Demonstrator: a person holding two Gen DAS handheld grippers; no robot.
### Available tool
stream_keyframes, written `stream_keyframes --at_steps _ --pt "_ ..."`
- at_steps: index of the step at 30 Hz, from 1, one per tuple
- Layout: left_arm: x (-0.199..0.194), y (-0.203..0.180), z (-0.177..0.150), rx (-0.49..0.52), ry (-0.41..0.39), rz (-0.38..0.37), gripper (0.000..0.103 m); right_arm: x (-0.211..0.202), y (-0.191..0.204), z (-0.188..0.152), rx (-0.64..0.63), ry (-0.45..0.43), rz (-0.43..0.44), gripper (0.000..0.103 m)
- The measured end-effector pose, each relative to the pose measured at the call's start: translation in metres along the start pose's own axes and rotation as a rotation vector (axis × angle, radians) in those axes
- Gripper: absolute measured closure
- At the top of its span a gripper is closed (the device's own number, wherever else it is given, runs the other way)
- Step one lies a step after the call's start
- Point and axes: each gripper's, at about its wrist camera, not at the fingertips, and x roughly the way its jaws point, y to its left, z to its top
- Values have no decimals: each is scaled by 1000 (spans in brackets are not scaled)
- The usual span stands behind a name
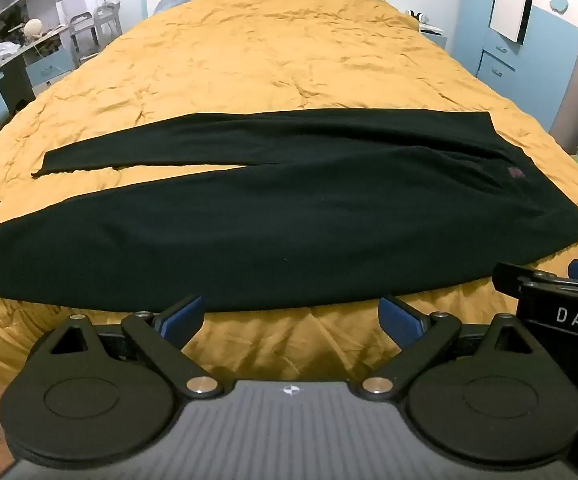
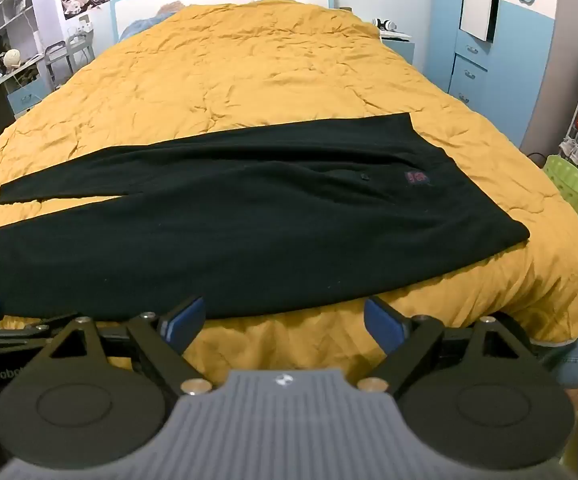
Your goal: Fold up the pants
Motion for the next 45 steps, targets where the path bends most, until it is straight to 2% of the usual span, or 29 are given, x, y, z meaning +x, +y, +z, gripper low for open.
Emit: stream_keyframes --at_steps 45 --pt "0 2 2 4 4 -11 0 -1 -1 -1 -1 -3 0 20"
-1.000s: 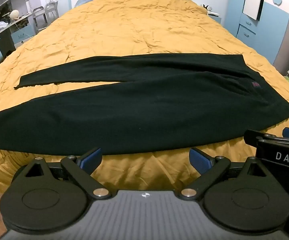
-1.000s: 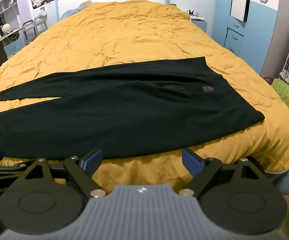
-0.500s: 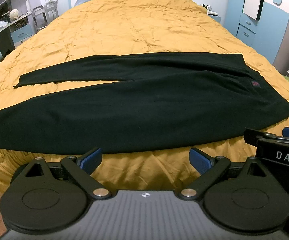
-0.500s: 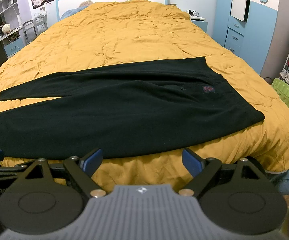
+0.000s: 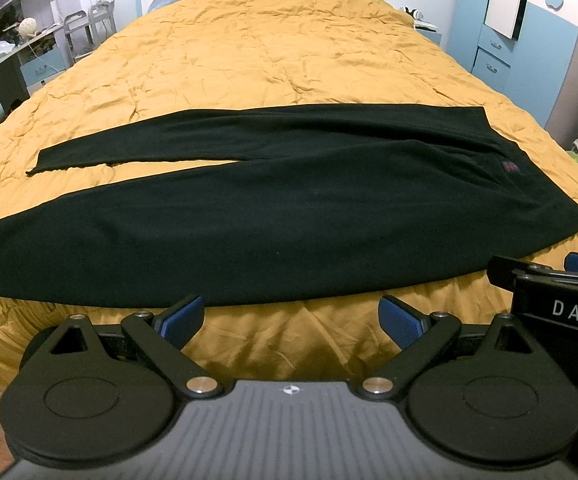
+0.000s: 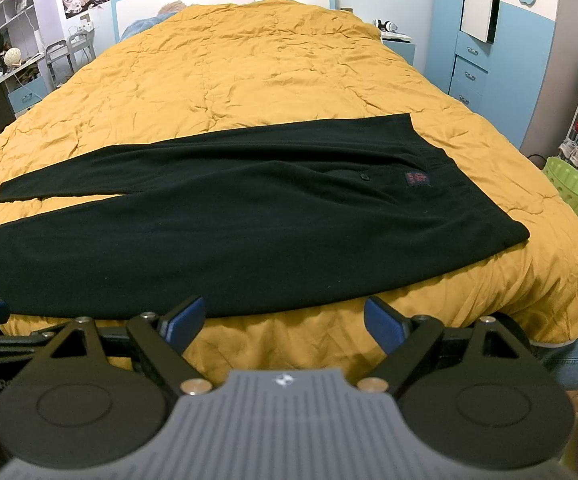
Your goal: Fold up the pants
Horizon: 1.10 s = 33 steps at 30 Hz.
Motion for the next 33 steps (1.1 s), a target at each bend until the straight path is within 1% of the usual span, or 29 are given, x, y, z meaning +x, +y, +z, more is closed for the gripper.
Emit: stream_keyframes --at_steps 33 --pt "0 1 1 0 2 -1 0 -1 -2 1 1 2 -2 20"
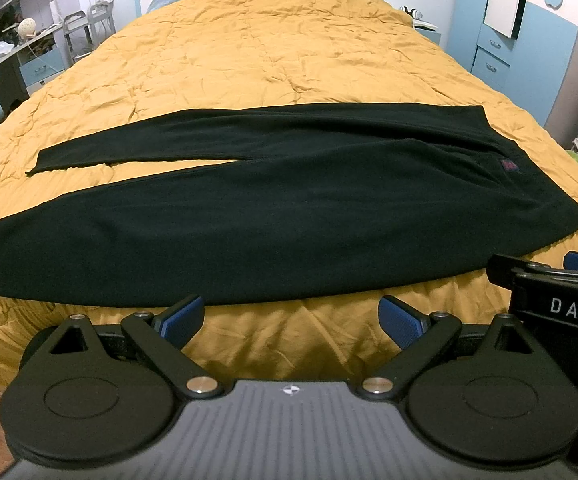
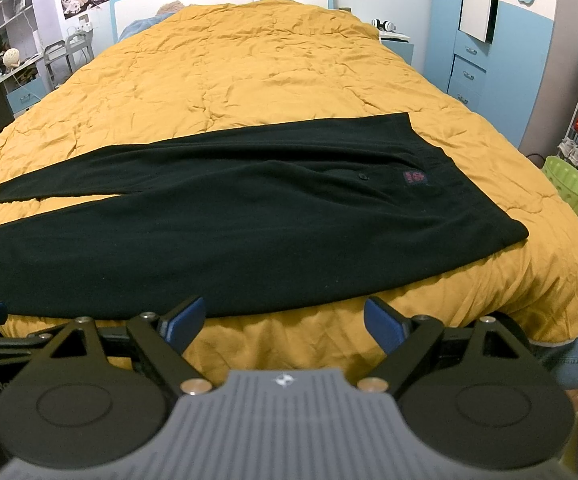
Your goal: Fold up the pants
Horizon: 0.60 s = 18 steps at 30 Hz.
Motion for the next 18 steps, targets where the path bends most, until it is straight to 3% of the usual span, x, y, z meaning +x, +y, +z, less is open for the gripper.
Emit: stream_keyframes --at_steps 12,16,18 --pt "4 0 -1 -2 6 -10 0 3 0 -1 -1 0 8 20" --pt "10 31 -8 -58 6 26 0 11 -19 1 47 -24 58 20" --pt "12 57 -11 -103 -1 43 0 15 -38 1 86 -77 80 20"
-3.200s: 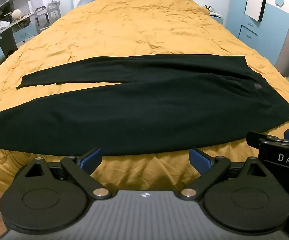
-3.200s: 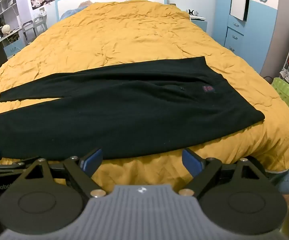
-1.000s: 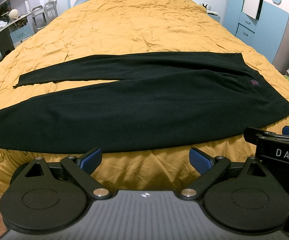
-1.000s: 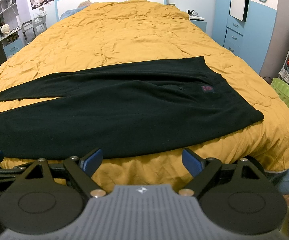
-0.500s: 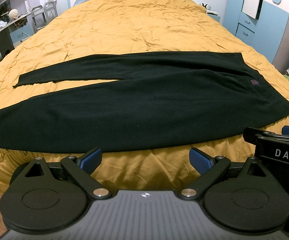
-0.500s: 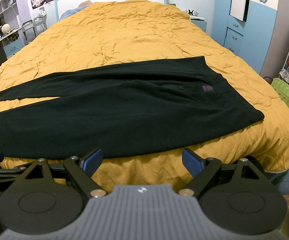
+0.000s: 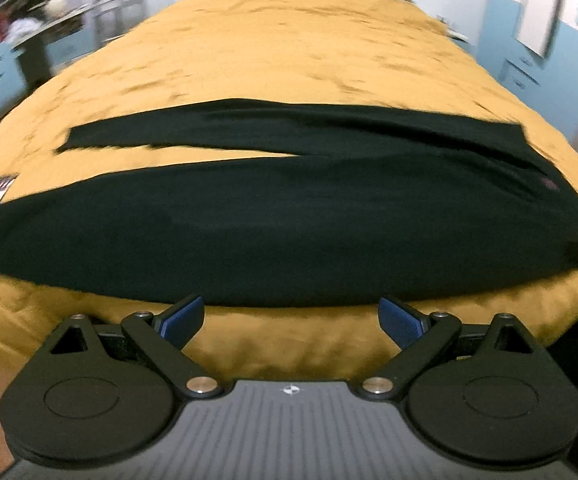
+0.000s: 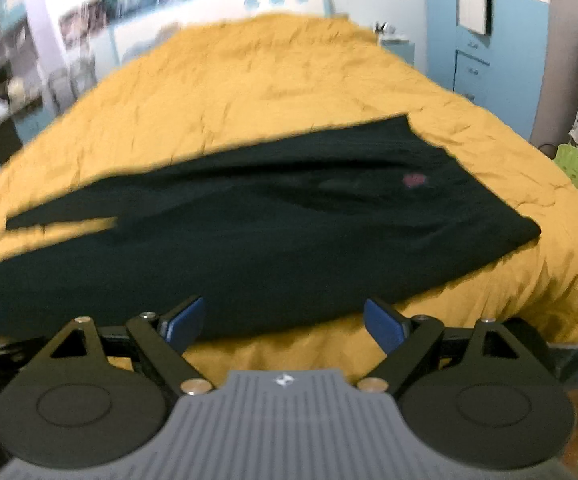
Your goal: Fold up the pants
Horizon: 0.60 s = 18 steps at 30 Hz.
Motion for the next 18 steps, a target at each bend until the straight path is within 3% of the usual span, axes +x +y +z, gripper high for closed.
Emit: stream_keyframes --at_steps 3,8,11,14,18 --pt "7 50 -2 -88 -7 22 0 12 -30 4 20 -56 -24 20" --pt "15 130 -1 -228 -20 140 0 37 -72 5 42 -73 -92 20" --pt "19 176 -5 -342 -17 173 0 49 -93 6 63 -55 -128 20" --pt "20 212 -14 -465 -22 162 0 58 -120 7 132 -29 -160 20" --pt "28 254 -29 -630 -32 89 0 65 -159 4 298 7 -119 20"
